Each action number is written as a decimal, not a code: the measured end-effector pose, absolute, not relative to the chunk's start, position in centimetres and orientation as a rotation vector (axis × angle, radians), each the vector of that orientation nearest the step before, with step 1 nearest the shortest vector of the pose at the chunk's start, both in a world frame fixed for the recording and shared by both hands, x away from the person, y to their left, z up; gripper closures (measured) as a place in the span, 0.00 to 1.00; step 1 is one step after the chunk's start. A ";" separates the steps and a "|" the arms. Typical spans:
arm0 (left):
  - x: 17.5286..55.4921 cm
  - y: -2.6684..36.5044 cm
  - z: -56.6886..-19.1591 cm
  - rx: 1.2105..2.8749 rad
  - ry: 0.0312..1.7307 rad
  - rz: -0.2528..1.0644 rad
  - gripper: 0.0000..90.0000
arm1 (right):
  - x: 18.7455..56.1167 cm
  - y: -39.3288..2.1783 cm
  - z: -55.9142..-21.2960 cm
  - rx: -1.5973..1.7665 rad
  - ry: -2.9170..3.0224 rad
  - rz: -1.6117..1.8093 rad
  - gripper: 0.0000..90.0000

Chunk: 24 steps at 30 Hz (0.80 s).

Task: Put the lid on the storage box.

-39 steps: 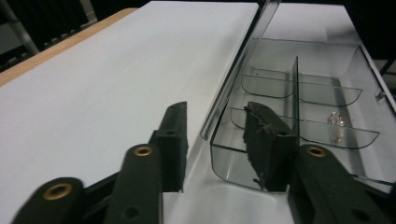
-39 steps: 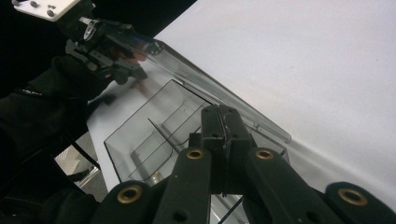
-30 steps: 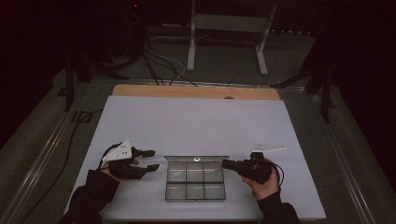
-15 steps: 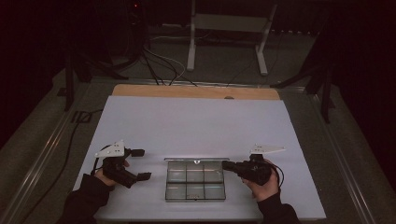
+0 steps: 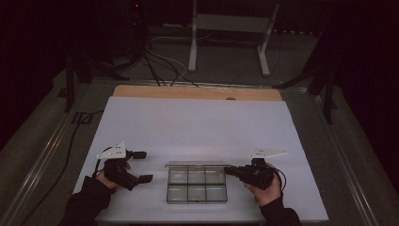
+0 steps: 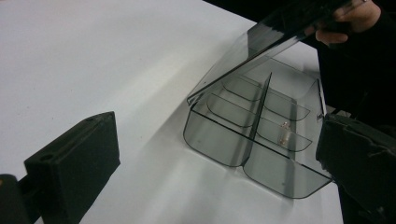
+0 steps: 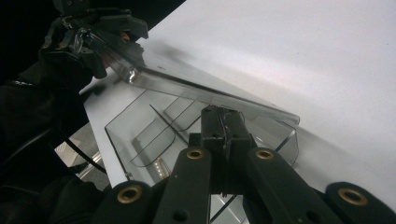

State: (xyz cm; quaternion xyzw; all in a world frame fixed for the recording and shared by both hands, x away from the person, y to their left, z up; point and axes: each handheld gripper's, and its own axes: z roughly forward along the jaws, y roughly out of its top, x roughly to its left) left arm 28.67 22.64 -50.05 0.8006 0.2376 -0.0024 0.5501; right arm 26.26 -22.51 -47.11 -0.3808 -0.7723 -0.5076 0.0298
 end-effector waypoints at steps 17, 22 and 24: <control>28.6 22.7 -50.0 1.882 0.553 0.000 0.02 | 25.5 -22.6 -47.9 -1.179 -2.404 -1.511 1.00; 28.6 22.8 -50.0 1.877 0.551 -0.003 0.02 | 25.4 -22.7 -48.1 -1.184 -2.409 -1.496 1.00; 28.6 22.8 -50.0 1.880 0.550 -0.001 0.02 | 25.4 -22.7 -48.2 -1.185 -2.420 -1.489 1.00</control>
